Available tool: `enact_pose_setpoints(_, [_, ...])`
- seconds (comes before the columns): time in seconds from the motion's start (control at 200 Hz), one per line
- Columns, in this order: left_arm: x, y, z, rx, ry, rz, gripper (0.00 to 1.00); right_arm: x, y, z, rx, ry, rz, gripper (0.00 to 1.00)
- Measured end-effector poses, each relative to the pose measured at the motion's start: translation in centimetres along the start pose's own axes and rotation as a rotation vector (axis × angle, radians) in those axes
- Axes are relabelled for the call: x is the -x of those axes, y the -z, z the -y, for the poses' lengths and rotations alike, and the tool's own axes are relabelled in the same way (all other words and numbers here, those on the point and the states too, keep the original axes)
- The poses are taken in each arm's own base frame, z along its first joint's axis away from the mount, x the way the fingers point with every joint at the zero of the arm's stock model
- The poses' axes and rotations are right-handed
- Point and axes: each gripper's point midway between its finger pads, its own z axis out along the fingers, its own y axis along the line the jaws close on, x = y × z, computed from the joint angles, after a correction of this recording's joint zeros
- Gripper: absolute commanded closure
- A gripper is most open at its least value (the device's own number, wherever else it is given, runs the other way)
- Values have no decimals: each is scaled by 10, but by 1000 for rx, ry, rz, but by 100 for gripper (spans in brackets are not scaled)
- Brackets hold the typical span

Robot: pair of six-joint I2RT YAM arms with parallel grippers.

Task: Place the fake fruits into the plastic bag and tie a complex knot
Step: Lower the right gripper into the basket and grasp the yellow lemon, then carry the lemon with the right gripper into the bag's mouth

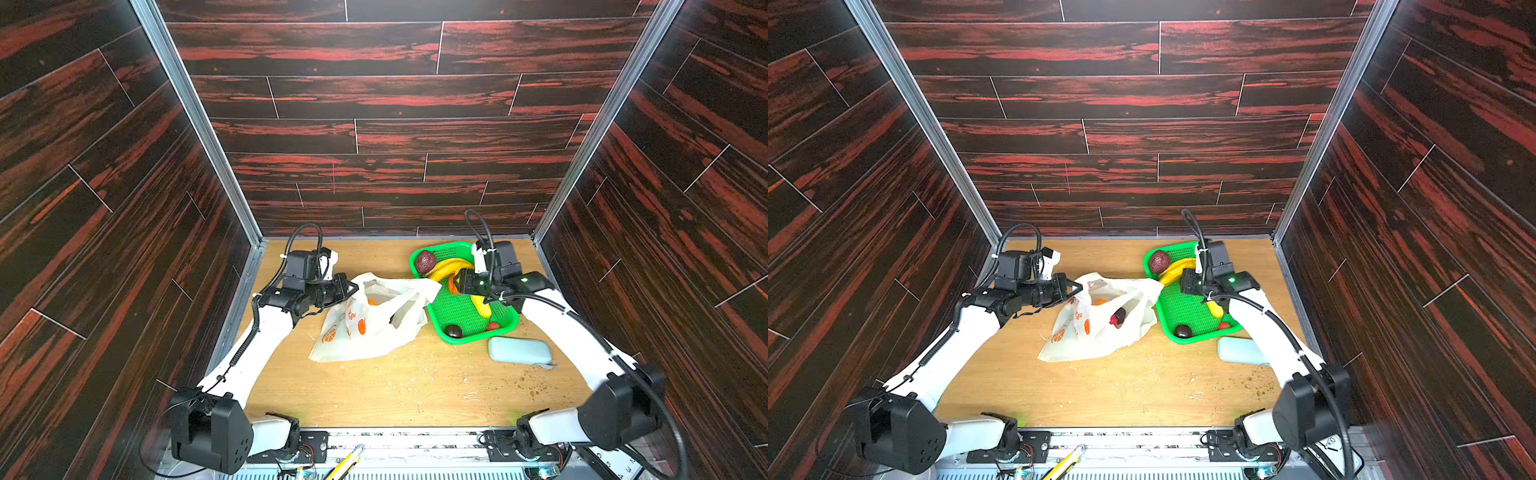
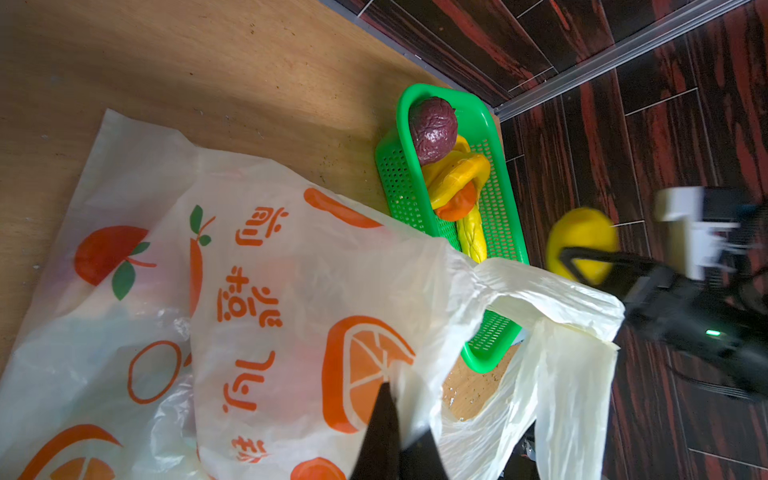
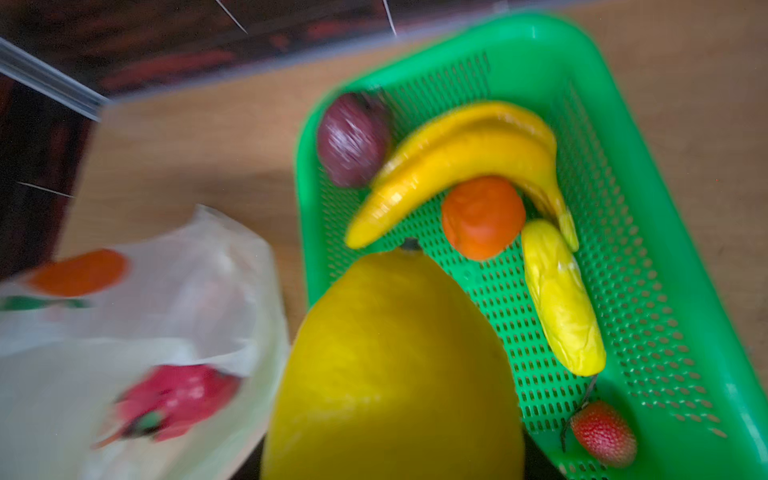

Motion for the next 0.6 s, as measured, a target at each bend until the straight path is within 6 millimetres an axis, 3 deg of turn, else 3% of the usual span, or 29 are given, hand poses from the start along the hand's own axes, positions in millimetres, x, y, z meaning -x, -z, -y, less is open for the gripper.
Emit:
enact_pose_setpoints(0.366, [0,-1,6,-32,4,-9,100,42,70,-116,215,170,122,62])
enact_pose_setpoints(0.471, [-1,0,7,-41,4,-14,100,43,71,-142,259,205,117,62])
enact_pose_setpoints(0.601, [-2,0,9,-53,4,-21,100,29,55,-173,301,258,65,62])
